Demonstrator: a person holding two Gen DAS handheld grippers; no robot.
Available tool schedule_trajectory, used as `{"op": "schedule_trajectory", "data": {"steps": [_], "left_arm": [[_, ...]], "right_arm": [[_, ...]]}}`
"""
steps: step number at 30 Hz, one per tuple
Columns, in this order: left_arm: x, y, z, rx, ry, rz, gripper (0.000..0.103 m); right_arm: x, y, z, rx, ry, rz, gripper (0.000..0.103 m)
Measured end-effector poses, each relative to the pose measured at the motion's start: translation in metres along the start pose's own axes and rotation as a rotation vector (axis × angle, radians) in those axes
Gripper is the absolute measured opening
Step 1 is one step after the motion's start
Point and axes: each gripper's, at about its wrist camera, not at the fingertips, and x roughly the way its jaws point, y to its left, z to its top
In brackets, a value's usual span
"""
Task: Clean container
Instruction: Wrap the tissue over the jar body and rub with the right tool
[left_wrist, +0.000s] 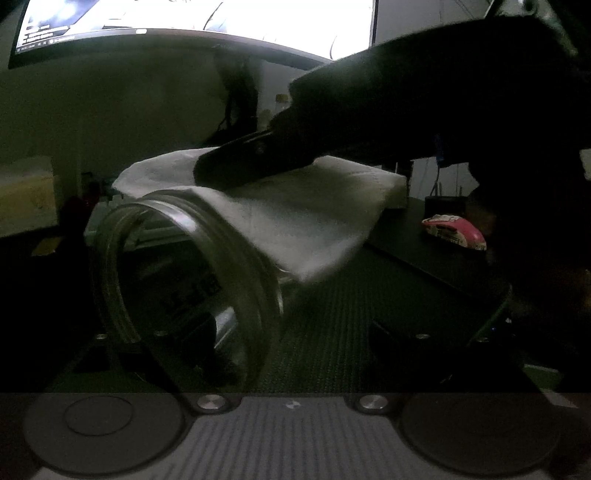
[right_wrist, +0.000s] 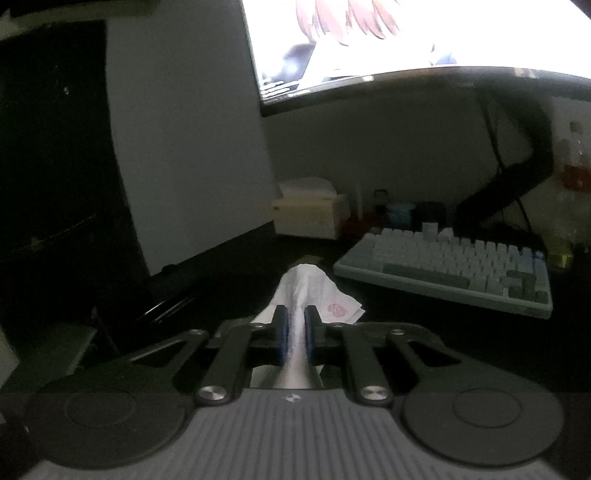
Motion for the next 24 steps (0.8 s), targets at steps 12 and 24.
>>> {"op": "schedule_trajectory", "data": {"steps": [12, 24], "left_arm": [[-0.014, -0.015, -0.007, -0.002, 0.0, 0.01, 0.089], [-0.035, -0.043, -0.008, -0.004, -0.002, 0.038, 0.089]], "right_arm": [[-0.008, 0.02, -0.007, -0.016, -0.022, 0.062, 0.015], [0.005, -0.005, 0.002, 0.034, -0.003, -0.109, 0.014]]}}
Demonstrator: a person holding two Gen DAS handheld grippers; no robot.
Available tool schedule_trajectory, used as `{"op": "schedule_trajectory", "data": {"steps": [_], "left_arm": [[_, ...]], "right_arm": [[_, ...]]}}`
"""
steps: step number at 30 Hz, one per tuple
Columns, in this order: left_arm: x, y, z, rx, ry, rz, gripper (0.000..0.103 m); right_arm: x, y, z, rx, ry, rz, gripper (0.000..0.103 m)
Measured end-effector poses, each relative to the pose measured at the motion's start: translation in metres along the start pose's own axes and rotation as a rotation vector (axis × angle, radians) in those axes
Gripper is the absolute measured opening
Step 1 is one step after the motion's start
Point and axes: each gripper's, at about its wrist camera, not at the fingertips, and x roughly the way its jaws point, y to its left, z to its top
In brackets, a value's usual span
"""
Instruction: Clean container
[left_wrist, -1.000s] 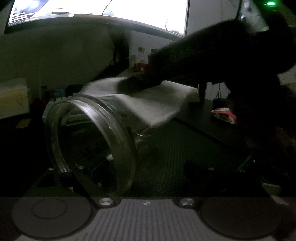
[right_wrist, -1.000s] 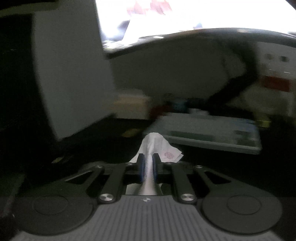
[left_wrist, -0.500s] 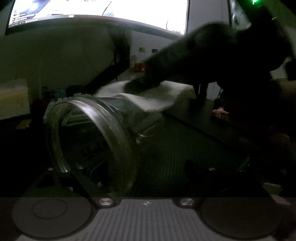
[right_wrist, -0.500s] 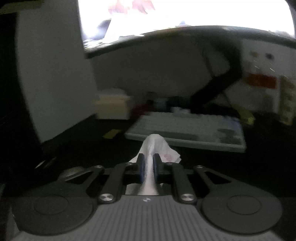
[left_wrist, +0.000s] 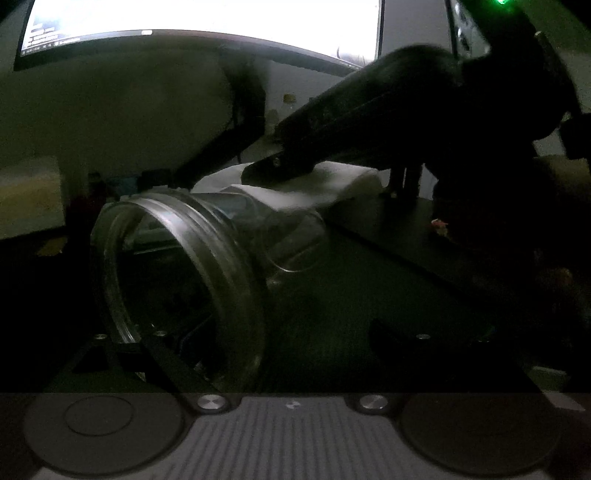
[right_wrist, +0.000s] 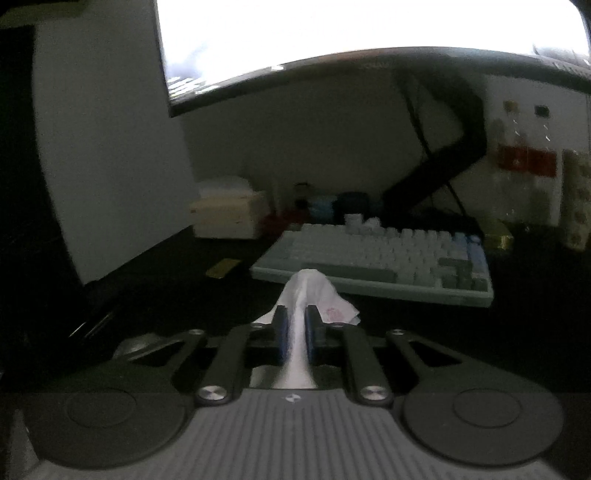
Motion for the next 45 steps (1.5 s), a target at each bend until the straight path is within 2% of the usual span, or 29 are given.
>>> {"op": "schedule_trajectory", "data": {"steps": [3, 4, 6, 9, 11, 13, 19, 24, 26, 29, 30, 32, 34, 35, 36, 38, 39, 41, 43, 45], "left_arm": [[-0.001, 0.005, -0.005, -0.008, -0.002, -0.008, 0.089], [-0.002, 0.005, -0.008, -0.01, -0.003, -0.009, 0.089], [0.006, 0.009, -0.002, -0.01, -0.002, -0.008, 0.089], [0.023, 0.016, 0.006, -0.011, 0.002, 0.002, 0.09], [0.028, 0.014, 0.009, -0.012, 0.005, 0.014, 0.092], [0.032, 0.015, 0.011, -0.015, 0.012, 0.021, 0.092], [0.041, 0.025, 0.016, -0.077, 0.013, 0.008, 0.092], [0.04, 0.023, 0.016, -0.084, 0.017, 0.027, 0.092], [0.036, 0.017, 0.016, -0.075, 0.021, 0.039, 0.092], [0.033, 0.016, 0.017, -0.069, 0.043, 0.049, 0.092], [0.04, 0.025, 0.019, -0.07, 0.053, 0.053, 0.092], [0.044, 0.029, 0.02, -0.075, 0.059, 0.056, 0.092], [0.052, 0.036, 0.02, -0.069, 0.059, 0.065, 0.092], [0.056, 0.039, 0.02, -0.063, 0.057, 0.074, 0.089], [0.059, 0.04, 0.02, -0.051, 0.054, 0.094, 0.083], [0.063, 0.035, 0.016, 0.013, 0.039, 0.142, 0.044], [0.061, 0.027, 0.012, 0.069, 0.022, 0.163, 0.039], [0.056, 0.011, 0.003, 0.16, -0.023, 0.198, 0.021], [0.055, 0.0, -0.003, 0.218, -0.052, 0.219, 0.018], [0.057, 0.002, -0.004, 0.198, -0.076, 0.178, 0.011]], "right_arm": [[-0.014, 0.01, -0.008, -0.028, -0.02, 0.127, 0.014], [-0.016, 0.01, -0.008, -0.025, -0.02, 0.145, 0.014], [-0.017, 0.004, -0.008, -0.011, -0.022, 0.138, 0.012], [-0.009, -0.011, -0.004, 0.013, -0.021, 0.028, 0.01], [-0.005, -0.023, 0.002, 0.066, -0.001, -0.002, 0.008], [-0.008, -0.028, 0.008, 0.093, 0.003, 0.025, 0.008], [-0.005, 0.001, 0.013, -0.008, 0.014, 0.121, 0.008], [0.011, 0.01, 0.007, -0.083, 0.013, 0.117, 0.008], [0.015, 0.0, 0.009, -0.061, 0.016, 0.083, 0.008], [0.023, -0.016, 0.012, -0.021, 0.028, -0.053, 0.011], [0.023, -0.018, 0.013, -0.002, 0.032, -0.071, 0.011], [0.02, -0.012, 0.011, -0.002, 0.02, -0.043, 0.01], [0.008, 0.005, 0.004, -0.046, -0.004, 0.072, 0.011], [0.002, 0.012, 0.0, -0.06, -0.013, 0.124, 0.011], [-0.001, 0.014, -0.002, -0.07, -0.017, 0.123, 0.011], [-0.008, 0.019, -0.007, -0.089, -0.024, 0.106, 0.01], [-0.01, 0.014, -0.007, -0.07, -0.025, 0.07, 0.008], [-0.022, -0.001, -0.006, -0.017, -0.064, 0.016, 0.007], [-0.039, -0.014, -0.005, 0.023, -0.119, 0.003, 0.007], [-0.055, -0.023, -0.005, 0.039, -0.159, -0.005, 0.008]]}}
